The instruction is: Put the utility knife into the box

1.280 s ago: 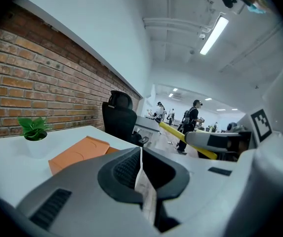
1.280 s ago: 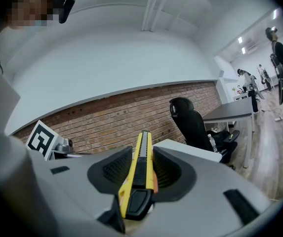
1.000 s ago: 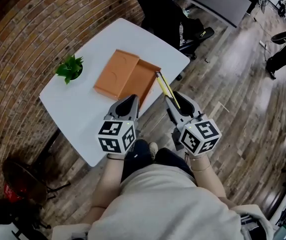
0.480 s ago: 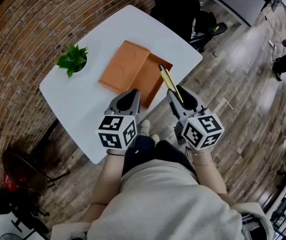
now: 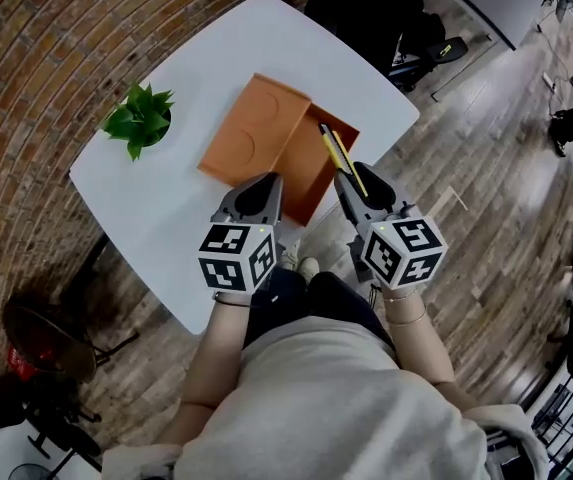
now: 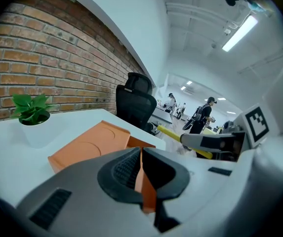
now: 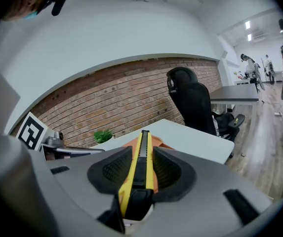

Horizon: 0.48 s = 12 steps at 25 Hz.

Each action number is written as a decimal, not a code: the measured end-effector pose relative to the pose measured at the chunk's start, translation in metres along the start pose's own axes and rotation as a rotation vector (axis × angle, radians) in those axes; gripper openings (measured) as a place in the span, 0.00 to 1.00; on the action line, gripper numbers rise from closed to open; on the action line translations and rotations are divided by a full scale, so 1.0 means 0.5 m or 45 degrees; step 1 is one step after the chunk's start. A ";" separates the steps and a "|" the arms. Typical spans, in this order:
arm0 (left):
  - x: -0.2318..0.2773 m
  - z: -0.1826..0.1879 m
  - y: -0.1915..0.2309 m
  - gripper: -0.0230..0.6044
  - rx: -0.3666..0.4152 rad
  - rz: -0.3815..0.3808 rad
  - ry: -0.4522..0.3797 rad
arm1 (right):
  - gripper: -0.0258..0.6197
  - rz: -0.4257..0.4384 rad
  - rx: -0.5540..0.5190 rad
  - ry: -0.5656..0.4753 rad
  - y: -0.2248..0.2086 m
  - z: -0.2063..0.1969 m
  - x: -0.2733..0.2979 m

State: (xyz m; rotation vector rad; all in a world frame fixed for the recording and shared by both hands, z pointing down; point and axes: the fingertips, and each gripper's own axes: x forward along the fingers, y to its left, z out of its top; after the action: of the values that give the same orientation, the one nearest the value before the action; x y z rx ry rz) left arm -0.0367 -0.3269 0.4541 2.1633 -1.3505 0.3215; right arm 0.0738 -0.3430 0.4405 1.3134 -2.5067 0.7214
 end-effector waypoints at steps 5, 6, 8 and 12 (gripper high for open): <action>0.021 -0.008 0.025 0.06 -0.008 -0.008 0.040 | 0.24 -0.033 0.024 0.053 -0.015 -0.024 0.036; 0.026 -0.009 0.031 0.06 -0.010 -0.008 0.048 | 0.24 -0.041 0.032 0.062 -0.017 -0.029 0.044; 0.035 -0.012 0.040 0.06 -0.011 -0.012 0.063 | 0.24 -0.055 0.047 0.079 -0.021 -0.038 0.060; 0.049 -0.013 0.047 0.06 0.000 -0.028 0.078 | 0.24 -0.091 0.062 0.130 -0.032 -0.062 0.090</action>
State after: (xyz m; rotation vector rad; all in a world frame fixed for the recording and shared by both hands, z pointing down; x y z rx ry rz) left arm -0.0456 -0.3494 0.4792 2.1489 -1.2923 0.3764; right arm 0.0600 -0.3665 0.4904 1.3393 -2.3639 0.8173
